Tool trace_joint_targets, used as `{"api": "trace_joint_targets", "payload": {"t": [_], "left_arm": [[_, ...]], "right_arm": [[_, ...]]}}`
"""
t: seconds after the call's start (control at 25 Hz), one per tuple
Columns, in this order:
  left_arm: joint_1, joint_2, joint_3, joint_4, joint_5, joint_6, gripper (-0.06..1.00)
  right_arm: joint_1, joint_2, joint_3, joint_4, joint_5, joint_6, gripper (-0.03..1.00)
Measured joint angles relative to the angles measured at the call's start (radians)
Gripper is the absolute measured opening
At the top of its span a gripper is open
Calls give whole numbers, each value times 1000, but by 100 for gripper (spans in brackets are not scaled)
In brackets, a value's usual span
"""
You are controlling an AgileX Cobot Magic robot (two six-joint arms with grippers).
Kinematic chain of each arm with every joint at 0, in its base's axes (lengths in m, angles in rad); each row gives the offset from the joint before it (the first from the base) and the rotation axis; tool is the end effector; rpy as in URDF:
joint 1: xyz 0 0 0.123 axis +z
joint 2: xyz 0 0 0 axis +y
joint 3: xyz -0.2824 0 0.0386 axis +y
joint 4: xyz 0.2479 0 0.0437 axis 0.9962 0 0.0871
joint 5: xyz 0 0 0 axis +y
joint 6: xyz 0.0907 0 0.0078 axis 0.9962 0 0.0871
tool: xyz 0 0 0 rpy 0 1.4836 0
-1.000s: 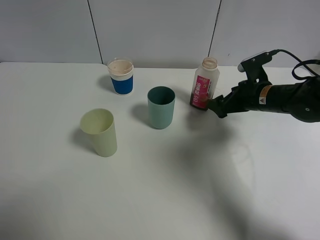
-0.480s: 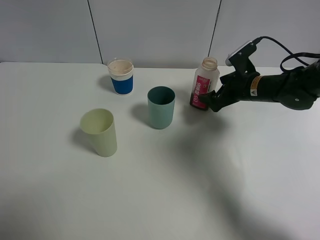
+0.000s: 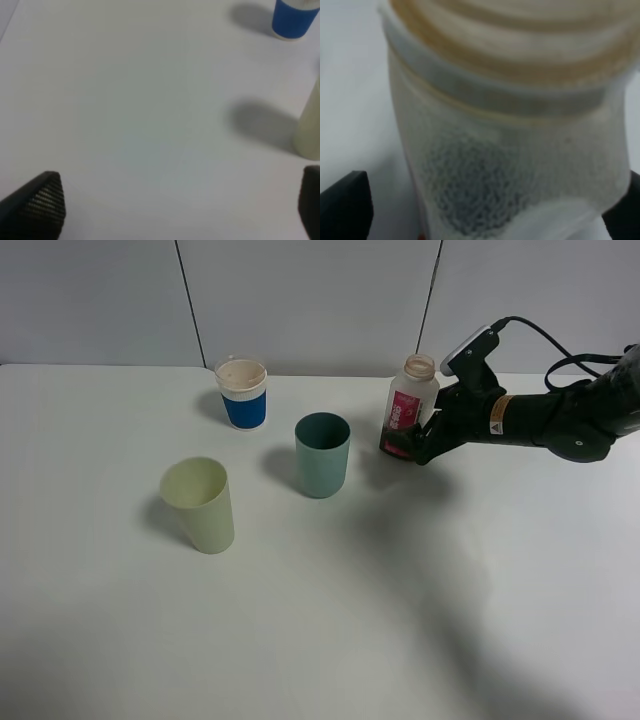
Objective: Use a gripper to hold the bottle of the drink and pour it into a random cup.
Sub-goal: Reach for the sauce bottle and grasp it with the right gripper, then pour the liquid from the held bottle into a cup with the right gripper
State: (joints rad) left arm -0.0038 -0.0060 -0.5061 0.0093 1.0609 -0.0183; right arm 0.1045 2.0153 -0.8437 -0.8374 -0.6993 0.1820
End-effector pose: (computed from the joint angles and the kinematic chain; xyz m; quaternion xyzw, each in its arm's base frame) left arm -0.0065 0.0008 0.2788 -0.0064 0.8501 -0.0012 0.5266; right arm 0.3536 0.0808 0.1066 -0.3746 0.7728 0.1156 0.4991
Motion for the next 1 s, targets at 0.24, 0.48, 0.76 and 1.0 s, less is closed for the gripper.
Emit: {"api": "trace_joint_targets", "payload": {"t": [0.24, 0.48, 0.76, 1.0], "left_arm": [[0, 0, 0, 0, 0, 0, 93], [0, 0, 0, 0, 0, 0, 93], [0, 0, 0, 0, 0, 0, 93], [0, 0, 0, 0, 0, 0, 93]], "right_arm": [[0, 0, 0, -1, -43, -13, 55], [1, 0, -1, 0, -44, 24, 36], [1, 0, -1, 0, -44, 31, 36], [1, -5, -1, -1, -37, 31, 36]]}}
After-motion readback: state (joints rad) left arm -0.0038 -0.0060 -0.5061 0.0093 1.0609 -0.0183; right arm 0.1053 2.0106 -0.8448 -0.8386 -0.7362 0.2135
